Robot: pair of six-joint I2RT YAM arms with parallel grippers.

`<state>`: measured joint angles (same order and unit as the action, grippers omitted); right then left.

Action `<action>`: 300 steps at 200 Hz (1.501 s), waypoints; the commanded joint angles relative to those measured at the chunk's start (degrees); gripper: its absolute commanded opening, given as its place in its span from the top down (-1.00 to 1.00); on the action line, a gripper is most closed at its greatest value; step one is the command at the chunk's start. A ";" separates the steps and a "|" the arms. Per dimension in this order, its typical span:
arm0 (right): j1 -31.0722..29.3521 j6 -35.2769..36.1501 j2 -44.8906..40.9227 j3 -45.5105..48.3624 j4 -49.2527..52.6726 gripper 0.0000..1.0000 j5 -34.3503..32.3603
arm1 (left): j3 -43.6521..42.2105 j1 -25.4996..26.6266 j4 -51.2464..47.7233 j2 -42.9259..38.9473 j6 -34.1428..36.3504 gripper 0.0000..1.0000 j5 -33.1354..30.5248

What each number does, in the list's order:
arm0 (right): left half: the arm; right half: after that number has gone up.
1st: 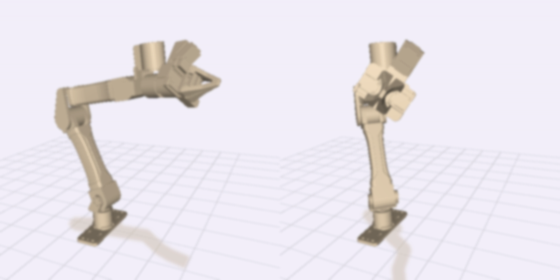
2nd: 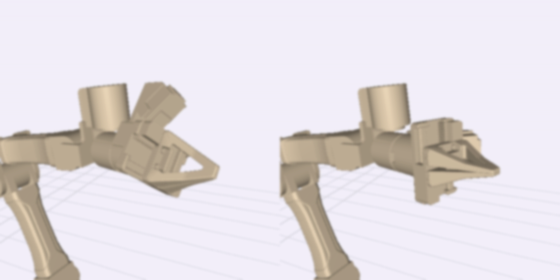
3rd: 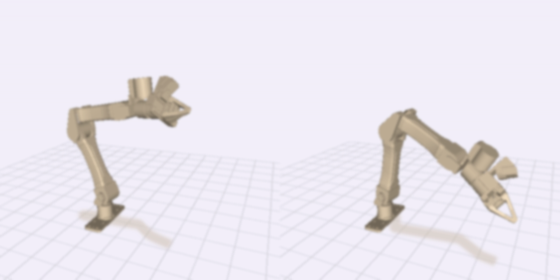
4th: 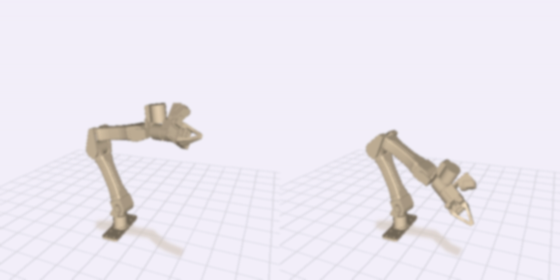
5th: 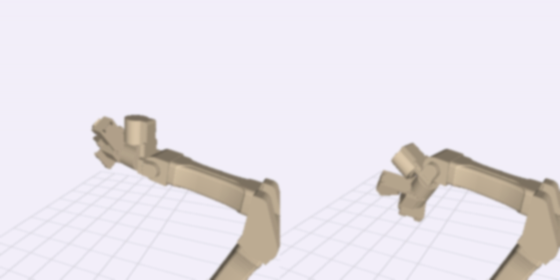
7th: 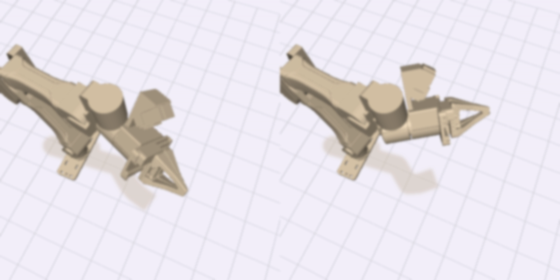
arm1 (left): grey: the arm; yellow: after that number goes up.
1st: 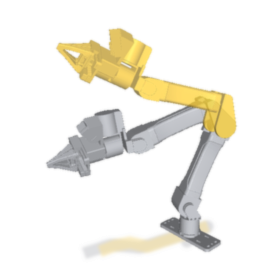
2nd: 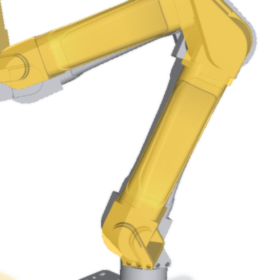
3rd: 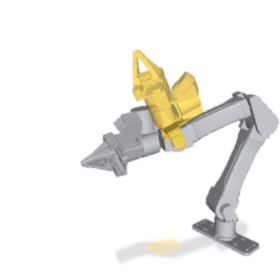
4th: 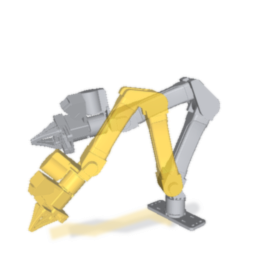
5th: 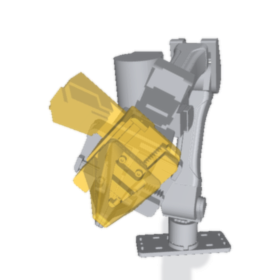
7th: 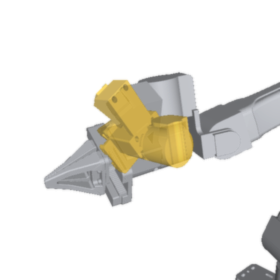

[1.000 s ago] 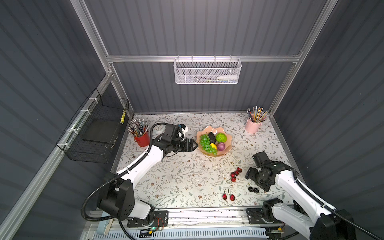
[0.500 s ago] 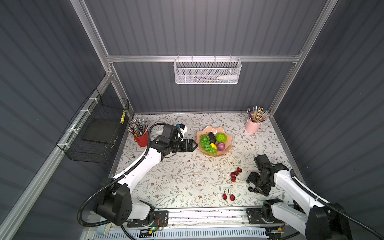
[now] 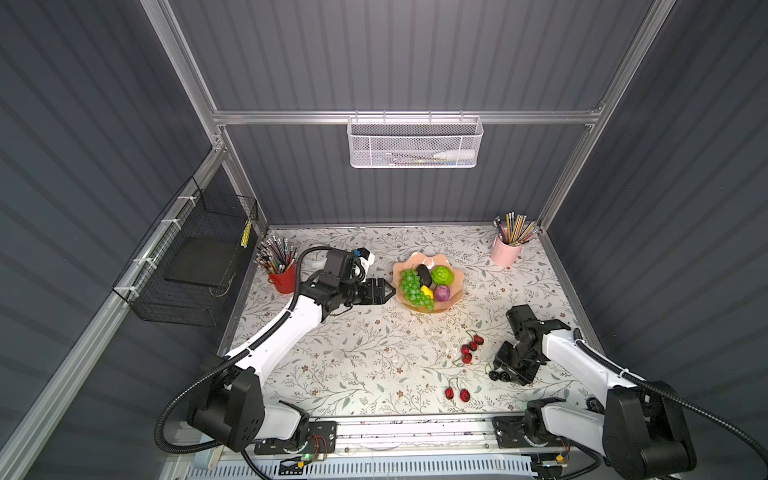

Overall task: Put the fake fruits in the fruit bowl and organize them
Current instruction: 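Lower the right gripper onto the red cherry pair and close on it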

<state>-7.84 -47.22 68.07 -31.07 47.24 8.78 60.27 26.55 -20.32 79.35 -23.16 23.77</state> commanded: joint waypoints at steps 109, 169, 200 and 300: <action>2.08 4.78 -2.55 3.60 -10.93 0.48 6.82 | 1.95 0.00 -1.72 2.34 -0.97 -0.58 -1.18; -9.49 9.04 -8.45 -6.69 -1.56 0.08 -3.47 | 1.01 0.04 -3.68 3.48 -1.74 -0.58 -2.25; -14.93 9.14 -4.33 -9.50 -2.00 0.00 -4.16 | 1.00 0.07 -3.66 4.00 -2.94 -0.58 -2.53; -33.02 15.04 10.41 -19.42 -3.03 -0.08 -7.30 | 2.12 0.26 -5.08 5.13 -3.27 -0.58 -3.59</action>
<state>-39.05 -35.09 75.83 -49.41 43.51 1.96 60.49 26.55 -23.57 84.12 -26.20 20.78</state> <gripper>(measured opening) 0.544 0.790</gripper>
